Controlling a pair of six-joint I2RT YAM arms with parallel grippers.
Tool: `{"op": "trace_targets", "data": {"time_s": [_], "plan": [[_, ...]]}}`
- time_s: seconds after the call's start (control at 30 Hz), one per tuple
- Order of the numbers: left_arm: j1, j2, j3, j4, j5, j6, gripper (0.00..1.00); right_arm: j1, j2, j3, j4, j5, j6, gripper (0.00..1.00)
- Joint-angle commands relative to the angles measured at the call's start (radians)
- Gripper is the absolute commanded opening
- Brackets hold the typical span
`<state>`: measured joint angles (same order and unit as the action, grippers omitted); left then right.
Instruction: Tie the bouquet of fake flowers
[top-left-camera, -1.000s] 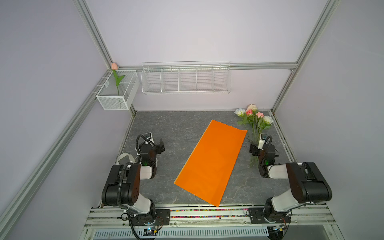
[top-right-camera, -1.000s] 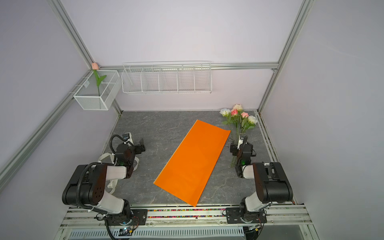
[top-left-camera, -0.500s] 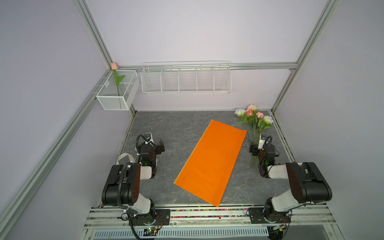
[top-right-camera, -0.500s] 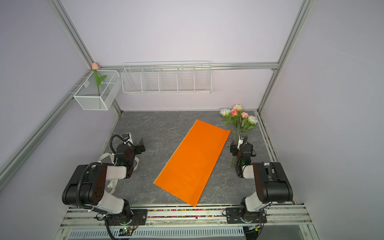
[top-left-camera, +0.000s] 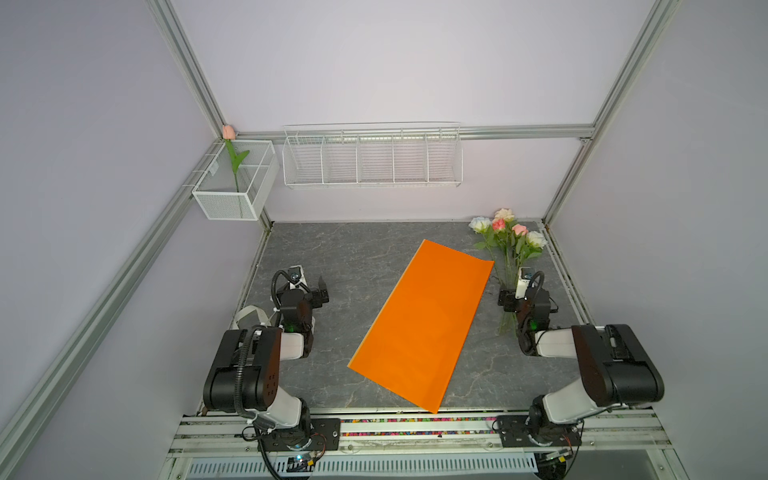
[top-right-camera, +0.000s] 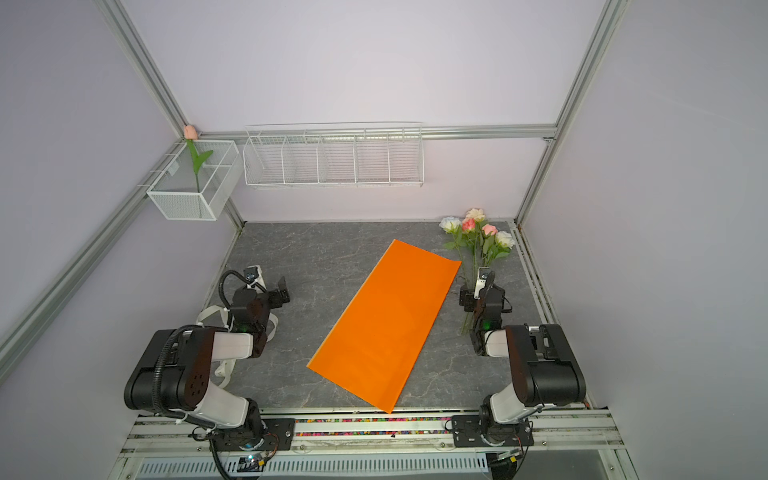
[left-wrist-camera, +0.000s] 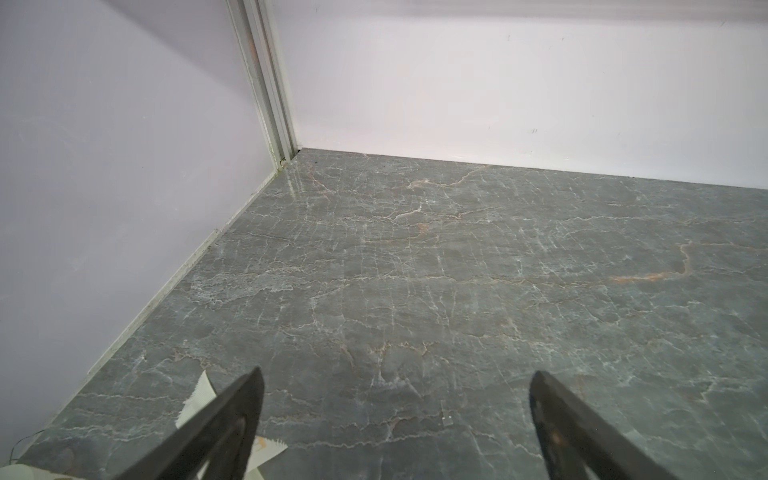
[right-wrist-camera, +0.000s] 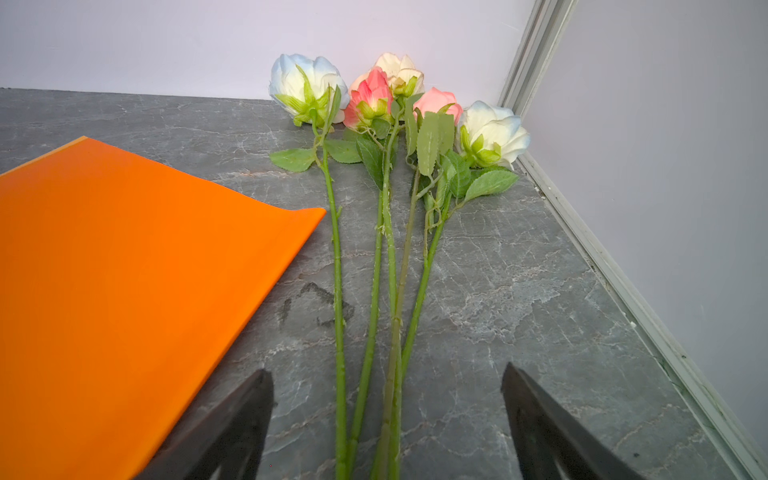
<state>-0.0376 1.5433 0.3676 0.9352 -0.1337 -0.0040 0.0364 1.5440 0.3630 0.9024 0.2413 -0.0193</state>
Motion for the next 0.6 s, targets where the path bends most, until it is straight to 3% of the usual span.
{"op": "trace_targets", "data": {"time_s": [0.0, 0.23, 0.37, 0.43, 0.57], "plan": [[-0.001, -0.002, -0.011, 0.023, -0.025, -0.011, 1.0, 0.01, -0.018, 0.004, 0.007, -0.011, -0.024, 0.89], [-0.002, -0.078, -0.047, 0.025, -0.096, -0.043, 1.0, 0.04, -0.034, -0.051, 0.099, 0.042, -0.046, 0.89], [-0.001, -0.184, -0.046, -0.083, -0.134, -0.067, 1.0, 0.045, -0.065, -0.029, 0.053, 0.067, -0.045, 0.89], [-0.001, -0.249, -0.032, -0.172, -0.145, -0.086, 1.0, 0.066, -0.158, 0.057, -0.212, 0.104, -0.033, 0.89], [-0.001, -0.39, 0.06, -0.473, -0.177, -0.229, 1.0, 0.054, -0.177, 0.427, -0.987, 0.113, 0.186, 0.89]]}}
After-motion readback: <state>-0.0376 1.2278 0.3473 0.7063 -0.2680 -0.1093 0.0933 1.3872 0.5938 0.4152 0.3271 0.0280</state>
